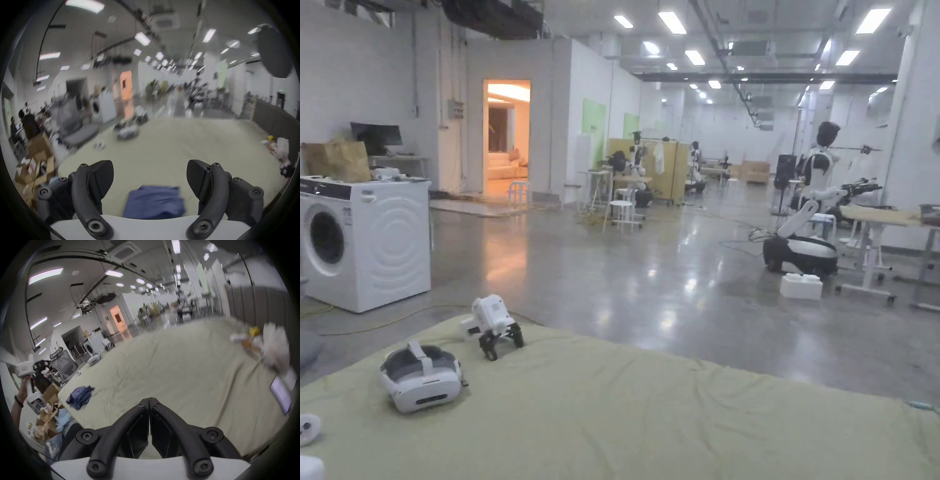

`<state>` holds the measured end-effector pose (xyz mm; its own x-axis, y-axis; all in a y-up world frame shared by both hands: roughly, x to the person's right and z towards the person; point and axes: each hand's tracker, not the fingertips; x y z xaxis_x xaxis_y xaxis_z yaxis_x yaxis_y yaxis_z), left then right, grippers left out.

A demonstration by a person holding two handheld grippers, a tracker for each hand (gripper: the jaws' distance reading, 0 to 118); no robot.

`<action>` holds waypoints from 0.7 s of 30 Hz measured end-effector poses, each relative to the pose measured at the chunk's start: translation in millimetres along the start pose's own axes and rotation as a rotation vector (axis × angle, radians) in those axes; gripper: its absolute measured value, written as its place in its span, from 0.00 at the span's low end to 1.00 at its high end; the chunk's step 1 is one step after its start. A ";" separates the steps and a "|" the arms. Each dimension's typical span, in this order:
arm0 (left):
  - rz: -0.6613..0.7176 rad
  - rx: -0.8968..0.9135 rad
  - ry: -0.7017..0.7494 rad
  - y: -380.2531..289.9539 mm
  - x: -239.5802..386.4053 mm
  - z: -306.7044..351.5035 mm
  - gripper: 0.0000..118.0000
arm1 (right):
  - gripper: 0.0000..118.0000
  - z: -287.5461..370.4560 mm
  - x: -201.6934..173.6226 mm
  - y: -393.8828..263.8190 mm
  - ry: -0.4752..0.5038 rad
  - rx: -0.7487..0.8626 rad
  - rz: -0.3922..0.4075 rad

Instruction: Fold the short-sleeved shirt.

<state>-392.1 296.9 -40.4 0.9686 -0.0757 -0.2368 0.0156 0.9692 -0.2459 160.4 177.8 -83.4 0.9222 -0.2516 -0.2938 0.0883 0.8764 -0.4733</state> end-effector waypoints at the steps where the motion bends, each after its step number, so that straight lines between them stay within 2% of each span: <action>1: -0.005 0.067 -0.020 7.5 22.1 20.8 0.80 | 0.00 13.3 -6.1 14.0 -0.017 0.060 0.015; 3: -0.011 0.158 -0.071 12.6 54.3 45.2 0.78 | 0.00 33.9 -13.8 32.5 -0.018 0.149 0.024; 5: -0.001 0.186 -0.101 17.0 91.8 62.1 0.68 | 0.00 54.2 -19.8 47.7 -0.031 0.233 0.026; 7: -0.005 0.239 -0.150 17.5 117.6 79.7 0.40 | 0.00 70.4 -24.9 55.9 -0.081 0.305 0.038; 8: -0.026 0.272 -0.160 15.2 127.4 84.1 0.30 | 0.00 79.0 -28.1 58.6 -0.111 0.333 0.055; 11: -0.037 0.295 -0.145 14.6 147.1 105.4 0.18 | 0.00 97.6 -34.0 61.3 -0.142 0.368 0.111; 12: -0.035 0.296 -0.143 14.6 150.3 110.7 0.04 | 0.00 103.0 -36.2 60.5 -0.148 0.376 0.124; 13: -0.008 0.335 -0.099 12.8 153.4 118.1 0.00 | 0.00 109.3 -38.7 58.9 -0.152 0.384 0.144; 15: -0.023 0.325 -0.104 13.0 159.2 130.1 0.00 | 0.00 116.8 -43.1 57.8 -0.173 0.385 0.164; 16: -0.032 0.318 -0.114 13.4 158.7 133.1 0.00 | 0.00 119.0 -45.6 58.0 -0.195 0.390 0.159; 21: -0.090 0.324 -0.118 10.3 164.8 140.6 0.00 | 0.00 121.4 -48.6 61.9 -0.184 0.399 0.162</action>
<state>-197.4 327.5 50.2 0.9815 -0.1546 -0.1129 0.1615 0.9854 0.0547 166.7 294.1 2.4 0.9842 -0.0527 -0.1688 0.0420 0.9969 -0.0665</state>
